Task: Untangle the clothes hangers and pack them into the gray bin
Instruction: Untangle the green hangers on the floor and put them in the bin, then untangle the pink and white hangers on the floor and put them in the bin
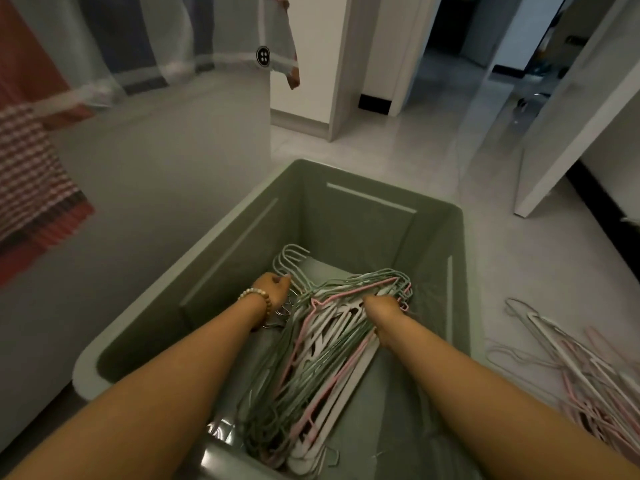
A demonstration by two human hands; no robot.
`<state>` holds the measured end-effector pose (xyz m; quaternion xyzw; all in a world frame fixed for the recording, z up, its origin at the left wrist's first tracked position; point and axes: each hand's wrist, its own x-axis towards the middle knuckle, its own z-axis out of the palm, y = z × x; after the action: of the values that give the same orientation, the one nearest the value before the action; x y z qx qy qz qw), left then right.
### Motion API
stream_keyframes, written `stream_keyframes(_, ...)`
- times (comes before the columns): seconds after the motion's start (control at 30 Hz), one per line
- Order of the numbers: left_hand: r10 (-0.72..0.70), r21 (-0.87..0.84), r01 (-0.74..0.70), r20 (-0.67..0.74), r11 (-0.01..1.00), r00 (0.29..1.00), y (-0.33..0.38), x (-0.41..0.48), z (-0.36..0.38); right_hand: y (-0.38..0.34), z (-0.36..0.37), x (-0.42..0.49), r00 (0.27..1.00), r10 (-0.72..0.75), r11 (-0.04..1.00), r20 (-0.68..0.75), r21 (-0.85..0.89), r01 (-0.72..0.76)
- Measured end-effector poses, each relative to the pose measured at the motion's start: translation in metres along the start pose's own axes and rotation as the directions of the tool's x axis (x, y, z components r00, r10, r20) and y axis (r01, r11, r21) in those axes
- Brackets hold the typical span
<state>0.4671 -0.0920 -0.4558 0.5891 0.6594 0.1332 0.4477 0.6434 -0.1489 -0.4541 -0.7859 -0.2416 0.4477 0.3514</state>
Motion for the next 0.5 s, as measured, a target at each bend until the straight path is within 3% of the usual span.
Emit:
stream_keyframes(0.1,0.063,-0.077,-0.073,-0.122,0.994,0.991,0.013,-0.006,0.004,-0.007,-0.002,-0.008,0.996,-0.088,0.994,0.024,0.066,0.086)
stream_keyframes(0.23,0.23,-0.103,-0.241,-0.108,0.965,0.967,0.046,-0.027,0.019,-0.028,-0.039,-0.028,0.968,-0.183,0.977,0.172,0.144,0.159)
stream_keyframes(0.37,0.352,-0.148,-0.362,-0.086,0.92,0.932,0.08,-0.055,0.032,-0.046,-0.111,-0.051,0.881,-0.289,0.888,0.374,0.45,0.1)
stream_keyframes(0.5,0.509,-0.108,-0.519,-0.103,0.848,0.854,0.124,-0.088,0.053,-0.03,-0.204,-0.064,0.856,-0.417,0.834,0.307,0.503,0.226)
